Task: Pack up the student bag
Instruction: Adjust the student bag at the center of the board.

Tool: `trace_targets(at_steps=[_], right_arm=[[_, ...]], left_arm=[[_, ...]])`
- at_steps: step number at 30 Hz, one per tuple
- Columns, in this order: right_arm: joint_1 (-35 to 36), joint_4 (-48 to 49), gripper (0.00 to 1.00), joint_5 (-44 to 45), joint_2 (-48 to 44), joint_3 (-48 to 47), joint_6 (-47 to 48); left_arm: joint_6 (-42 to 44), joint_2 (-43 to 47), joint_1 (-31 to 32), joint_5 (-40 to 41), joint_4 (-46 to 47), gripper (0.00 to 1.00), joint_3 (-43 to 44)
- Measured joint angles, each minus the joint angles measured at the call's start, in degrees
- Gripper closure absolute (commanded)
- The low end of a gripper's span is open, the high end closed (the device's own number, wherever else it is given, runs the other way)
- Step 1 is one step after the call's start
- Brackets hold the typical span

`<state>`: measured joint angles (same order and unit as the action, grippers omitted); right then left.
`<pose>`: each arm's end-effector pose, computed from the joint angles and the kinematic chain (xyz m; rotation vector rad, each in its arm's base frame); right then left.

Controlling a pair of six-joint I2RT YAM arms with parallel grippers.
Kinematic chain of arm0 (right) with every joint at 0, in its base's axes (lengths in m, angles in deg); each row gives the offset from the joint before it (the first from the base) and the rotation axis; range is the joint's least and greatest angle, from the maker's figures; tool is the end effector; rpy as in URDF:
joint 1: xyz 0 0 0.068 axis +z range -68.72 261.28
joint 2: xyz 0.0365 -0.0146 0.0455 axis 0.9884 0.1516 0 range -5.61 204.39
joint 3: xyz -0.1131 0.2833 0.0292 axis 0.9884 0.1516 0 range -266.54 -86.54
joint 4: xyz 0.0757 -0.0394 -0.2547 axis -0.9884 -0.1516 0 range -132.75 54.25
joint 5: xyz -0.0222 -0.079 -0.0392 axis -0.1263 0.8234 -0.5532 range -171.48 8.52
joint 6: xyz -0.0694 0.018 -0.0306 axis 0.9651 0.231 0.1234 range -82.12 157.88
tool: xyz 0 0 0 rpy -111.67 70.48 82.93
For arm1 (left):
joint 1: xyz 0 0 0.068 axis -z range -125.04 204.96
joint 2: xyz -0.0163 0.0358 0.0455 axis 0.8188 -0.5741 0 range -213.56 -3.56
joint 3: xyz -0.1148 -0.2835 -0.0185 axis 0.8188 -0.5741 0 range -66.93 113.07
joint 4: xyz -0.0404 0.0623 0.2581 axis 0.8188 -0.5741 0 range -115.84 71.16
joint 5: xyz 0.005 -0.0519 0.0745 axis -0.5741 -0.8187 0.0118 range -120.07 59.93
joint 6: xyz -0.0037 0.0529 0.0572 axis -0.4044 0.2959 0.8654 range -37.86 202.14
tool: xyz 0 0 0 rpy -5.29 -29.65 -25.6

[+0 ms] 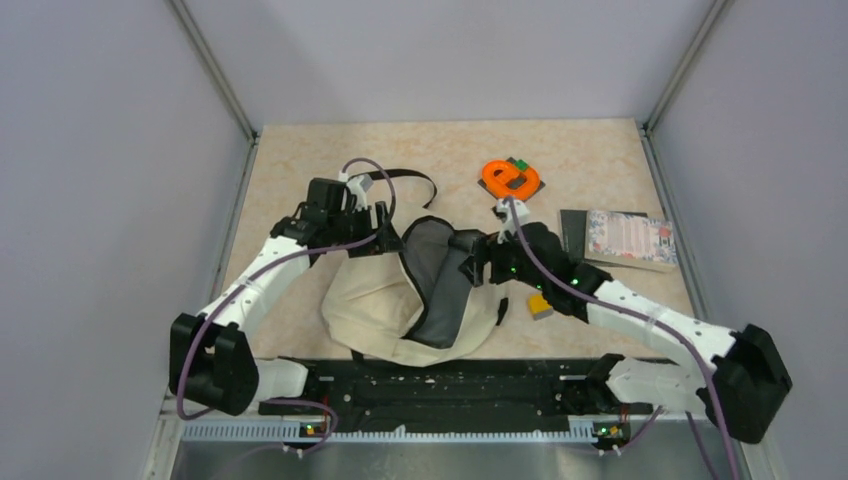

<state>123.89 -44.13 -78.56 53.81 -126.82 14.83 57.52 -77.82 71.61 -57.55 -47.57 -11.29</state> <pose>0.1871 0.1674 0.2795 -0.3271 2.0907 0.6504 0.2669 -0.1118 0.2792 0.0630 2.4707 -0.9015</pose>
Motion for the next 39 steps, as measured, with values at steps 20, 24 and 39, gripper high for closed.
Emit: trace_targets(at_steps=[20,24,39], right_arm=[[9.49,19.32,0.33,-8.61,36.48,-20.31,1.66],[9.49,19.04,0.33,-8.35,37.57,-20.83,2.4],[8.41,17.86,0.34,-6.38,37.81,-20.83,3.06]], left_arm=[[0.63,25.99,2.23,1.31,6.19,0.21,-14.78],[-3.08,23.26,2.23,8.2,4.22,0.2,-15.89],[-12.37,17.38,2.16,-0.31,13.6,0.24,-20.17]])
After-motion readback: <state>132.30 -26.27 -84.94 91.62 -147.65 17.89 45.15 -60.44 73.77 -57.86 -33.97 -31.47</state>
